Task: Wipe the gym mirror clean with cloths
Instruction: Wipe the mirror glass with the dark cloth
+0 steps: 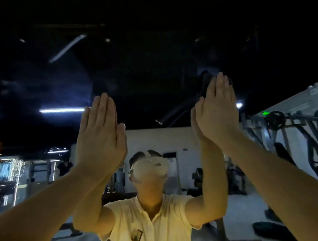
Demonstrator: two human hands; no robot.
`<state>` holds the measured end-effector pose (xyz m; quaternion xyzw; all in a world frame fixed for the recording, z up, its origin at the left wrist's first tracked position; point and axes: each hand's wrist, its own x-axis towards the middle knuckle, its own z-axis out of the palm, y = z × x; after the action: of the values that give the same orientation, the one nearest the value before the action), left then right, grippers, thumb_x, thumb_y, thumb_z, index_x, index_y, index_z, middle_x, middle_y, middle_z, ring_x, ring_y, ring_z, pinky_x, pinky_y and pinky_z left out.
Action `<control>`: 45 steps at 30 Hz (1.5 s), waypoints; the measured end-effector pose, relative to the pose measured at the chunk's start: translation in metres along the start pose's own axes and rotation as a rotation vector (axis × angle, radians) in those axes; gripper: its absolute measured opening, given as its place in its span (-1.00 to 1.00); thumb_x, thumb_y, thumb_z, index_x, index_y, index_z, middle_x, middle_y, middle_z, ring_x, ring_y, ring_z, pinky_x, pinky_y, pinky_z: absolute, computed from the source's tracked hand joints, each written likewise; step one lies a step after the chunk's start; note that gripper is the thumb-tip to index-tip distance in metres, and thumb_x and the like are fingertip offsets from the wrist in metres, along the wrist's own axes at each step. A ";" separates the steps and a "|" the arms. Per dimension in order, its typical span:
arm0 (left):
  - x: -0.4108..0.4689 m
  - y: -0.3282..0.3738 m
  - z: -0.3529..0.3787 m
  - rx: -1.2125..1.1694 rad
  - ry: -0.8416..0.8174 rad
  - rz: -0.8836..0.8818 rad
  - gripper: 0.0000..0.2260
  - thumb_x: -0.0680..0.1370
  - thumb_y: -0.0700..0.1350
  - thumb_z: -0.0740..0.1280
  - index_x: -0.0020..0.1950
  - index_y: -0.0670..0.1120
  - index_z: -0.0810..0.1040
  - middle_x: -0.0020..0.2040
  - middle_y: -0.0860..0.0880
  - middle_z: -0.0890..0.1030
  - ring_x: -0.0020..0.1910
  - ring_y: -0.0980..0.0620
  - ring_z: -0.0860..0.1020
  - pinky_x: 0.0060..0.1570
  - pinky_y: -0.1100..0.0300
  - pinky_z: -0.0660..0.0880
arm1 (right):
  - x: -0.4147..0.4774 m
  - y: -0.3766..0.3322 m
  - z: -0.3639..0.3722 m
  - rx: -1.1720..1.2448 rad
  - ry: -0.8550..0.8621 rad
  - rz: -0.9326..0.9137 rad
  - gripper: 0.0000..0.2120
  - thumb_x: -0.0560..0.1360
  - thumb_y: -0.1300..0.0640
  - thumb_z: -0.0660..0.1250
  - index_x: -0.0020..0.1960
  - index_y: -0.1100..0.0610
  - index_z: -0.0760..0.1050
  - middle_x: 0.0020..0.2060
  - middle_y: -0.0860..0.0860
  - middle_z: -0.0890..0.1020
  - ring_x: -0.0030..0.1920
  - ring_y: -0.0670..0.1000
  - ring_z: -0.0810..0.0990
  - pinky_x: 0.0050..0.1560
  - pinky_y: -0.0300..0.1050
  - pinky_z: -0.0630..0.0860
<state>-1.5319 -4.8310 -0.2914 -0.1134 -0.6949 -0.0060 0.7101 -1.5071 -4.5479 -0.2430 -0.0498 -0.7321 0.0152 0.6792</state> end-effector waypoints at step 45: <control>-0.003 -0.006 -0.001 0.031 -0.043 0.041 -0.31 0.71 0.23 -0.14 0.69 -0.22 -0.03 0.70 -0.19 -0.01 0.69 -0.08 -0.10 0.64 -0.15 -0.01 | -0.047 0.025 0.011 0.033 -0.010 -0.467 -0.30 0.59 0.06 0.25 0.63 0.24 0.08 0.64 0.19 0.09 0.64 0.17 0.07 0.62 0.18 0.09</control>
<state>-1.5316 -4.8379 -0.2932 -0.1167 -0.7074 0.0219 0.6967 -1.5133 -4.5265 -0.2924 0.1323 -0.7269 -0.1303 0.6612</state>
